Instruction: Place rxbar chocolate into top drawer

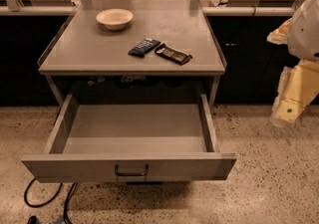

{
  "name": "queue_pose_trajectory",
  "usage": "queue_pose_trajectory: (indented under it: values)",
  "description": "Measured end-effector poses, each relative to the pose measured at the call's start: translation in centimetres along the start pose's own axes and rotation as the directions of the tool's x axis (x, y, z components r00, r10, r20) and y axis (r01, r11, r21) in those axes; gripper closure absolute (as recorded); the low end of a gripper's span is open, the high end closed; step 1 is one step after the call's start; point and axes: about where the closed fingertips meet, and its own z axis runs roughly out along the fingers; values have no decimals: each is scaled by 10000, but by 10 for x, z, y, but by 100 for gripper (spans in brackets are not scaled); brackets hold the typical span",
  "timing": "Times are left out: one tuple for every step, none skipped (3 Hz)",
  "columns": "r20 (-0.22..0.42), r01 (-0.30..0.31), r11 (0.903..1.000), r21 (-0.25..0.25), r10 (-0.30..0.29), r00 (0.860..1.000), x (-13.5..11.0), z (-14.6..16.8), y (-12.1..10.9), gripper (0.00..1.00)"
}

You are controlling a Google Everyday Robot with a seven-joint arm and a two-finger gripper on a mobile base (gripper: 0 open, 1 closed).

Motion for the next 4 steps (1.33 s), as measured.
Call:
queue_pose_trajectory:
  values:
    - [4, 1, 10000, -2, -1, 10000, 0, 0, 0, 0]
    - [213, 38, 9999, -117, -36, 9998, -2, 7, -4, 0]
    - [953, 251, 9940, -1062, -149, 9953, -11, 47, -17, 0]
    - [1748, 521, 9645, -2587, -63, 9846, -28, 115, -35, 0]
